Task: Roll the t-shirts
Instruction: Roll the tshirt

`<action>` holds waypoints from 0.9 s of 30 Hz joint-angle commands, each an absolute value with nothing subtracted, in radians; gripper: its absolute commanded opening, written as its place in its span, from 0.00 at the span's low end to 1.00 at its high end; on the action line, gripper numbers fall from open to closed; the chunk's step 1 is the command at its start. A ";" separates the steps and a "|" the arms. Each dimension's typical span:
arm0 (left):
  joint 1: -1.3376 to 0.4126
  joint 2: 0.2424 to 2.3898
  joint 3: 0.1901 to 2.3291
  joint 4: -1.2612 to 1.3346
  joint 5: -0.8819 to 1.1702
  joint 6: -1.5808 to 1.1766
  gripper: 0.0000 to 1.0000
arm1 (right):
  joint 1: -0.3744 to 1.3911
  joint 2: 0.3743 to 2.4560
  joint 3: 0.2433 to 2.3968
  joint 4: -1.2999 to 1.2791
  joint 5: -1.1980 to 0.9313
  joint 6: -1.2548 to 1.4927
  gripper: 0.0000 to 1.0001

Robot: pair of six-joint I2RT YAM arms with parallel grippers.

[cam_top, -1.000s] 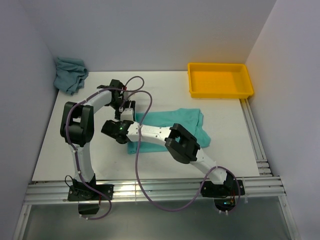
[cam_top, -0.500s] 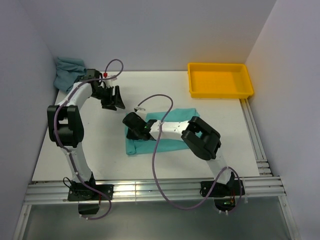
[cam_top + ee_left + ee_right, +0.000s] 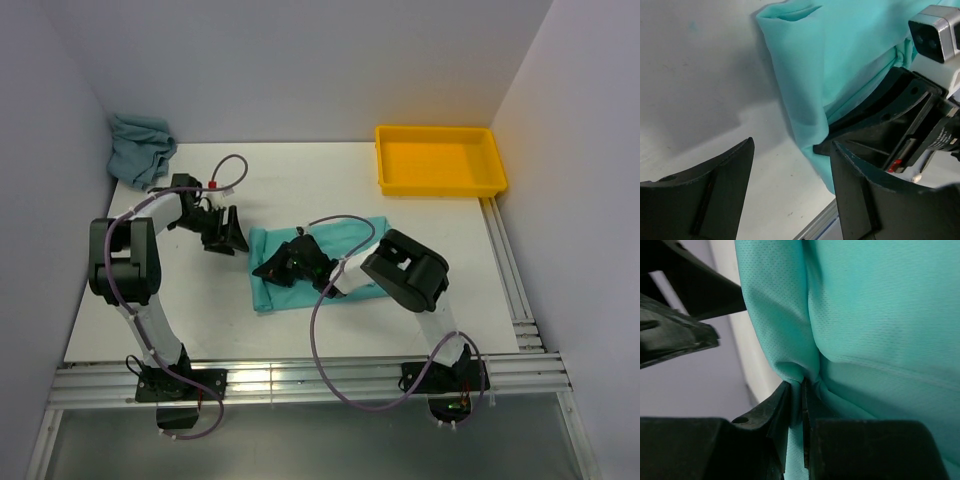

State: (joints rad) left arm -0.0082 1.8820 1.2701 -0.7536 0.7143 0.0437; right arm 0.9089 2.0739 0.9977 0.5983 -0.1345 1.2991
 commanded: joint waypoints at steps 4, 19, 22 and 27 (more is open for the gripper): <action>-0.029 1.896 1.212 -0.623 0.755 0.064 0.67 | 0.893 2.147 0.925 0.963 -0.222 1.488 0.14; -0.141 1.983 1.330 -0.629 0.543 -0.087 0.24 | 0.890 2.062 0.910 0.710 -0.140 1.407 0.37; -0.161 1.983 1.356 -0.670 0.466 -0.083 0.20 | 0.911 1.987 0.998 0.451 -0.042 1.304 0.47; -0.181 1.988 1.379 -0.704 0.405 -0.068 0.19 | 0.969 1.925 1.113 0.160 0.128 1.213 0.54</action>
